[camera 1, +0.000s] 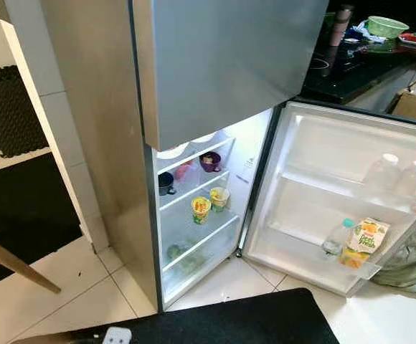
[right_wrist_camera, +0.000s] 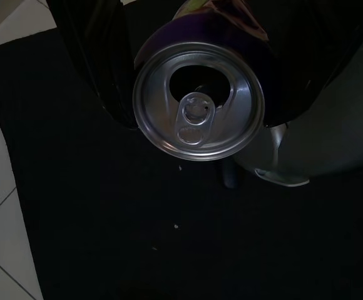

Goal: Restocking fridge

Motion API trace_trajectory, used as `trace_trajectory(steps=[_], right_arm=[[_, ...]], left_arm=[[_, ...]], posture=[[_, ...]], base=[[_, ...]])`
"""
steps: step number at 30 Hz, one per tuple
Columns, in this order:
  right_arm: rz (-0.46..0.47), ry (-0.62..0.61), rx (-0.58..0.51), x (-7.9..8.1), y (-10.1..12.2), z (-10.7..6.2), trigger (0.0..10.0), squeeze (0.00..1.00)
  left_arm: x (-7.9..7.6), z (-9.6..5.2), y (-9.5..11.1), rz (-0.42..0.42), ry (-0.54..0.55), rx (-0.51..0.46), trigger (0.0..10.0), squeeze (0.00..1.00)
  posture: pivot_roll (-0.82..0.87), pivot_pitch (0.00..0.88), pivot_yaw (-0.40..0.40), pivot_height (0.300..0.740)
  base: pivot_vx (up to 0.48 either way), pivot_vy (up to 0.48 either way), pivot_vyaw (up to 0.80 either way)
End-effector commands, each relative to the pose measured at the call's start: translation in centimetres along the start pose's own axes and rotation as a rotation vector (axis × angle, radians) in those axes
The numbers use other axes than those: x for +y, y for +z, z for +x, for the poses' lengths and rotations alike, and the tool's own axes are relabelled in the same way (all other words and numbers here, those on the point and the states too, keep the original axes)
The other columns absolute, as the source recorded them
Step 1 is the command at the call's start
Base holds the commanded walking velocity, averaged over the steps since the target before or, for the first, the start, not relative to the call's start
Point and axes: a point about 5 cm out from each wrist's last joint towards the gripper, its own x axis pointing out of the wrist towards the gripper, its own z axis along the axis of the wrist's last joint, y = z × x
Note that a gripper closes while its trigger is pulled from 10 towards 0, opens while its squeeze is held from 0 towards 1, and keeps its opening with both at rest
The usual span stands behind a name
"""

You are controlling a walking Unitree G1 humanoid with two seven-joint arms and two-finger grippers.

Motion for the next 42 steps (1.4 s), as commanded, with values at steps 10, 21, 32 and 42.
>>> trace_trajectory(steps=[10, 21, 32, 42], right_arm=[[0.001, -0.003, 0.037, 0.1, -0.7, -0.1, 10.0, 0.0], [0.0, 0.002, 0.038, 0.3, -0.6, 0.0, 10.0, 0.0], [0.001, 0.003, 0.035, 0.4, -0.6, 0.0, 10.0, 0.0], [0.0, 0.006, 0.03, 0.5, -0.4, 0.1, 10.0, 0.0]], left_arm=[[0.6, 0.0, 0.5, -0.017, 0.045, -0.023, 10.0, 0.0], [0.5, 0.0, 0.8, -0.04, 0.035, -0.041, 10.0, 0.0], [0.3, 0.1, 1.2, -0.051, -0.004, -0.051, 10.0, 0.0], [-0.1, 0.2, 1.3, -0.078, -0.051, -0.044, 10.0, 0.0]], posture=[[-0.1, 0.0, -0.036, 0.74], [-0.1, 0.0, -0.032, 0.74], [-0.11, 0.0, -0.023, 0.74], [-0.11, 0.0, -0.018, 0.74]], base=[[0.0, 0.0, -0.79], [0.0, 0.0, -0.79], [0.0, 0.0, -0.79], [0.0, 0.0, -0.79]])
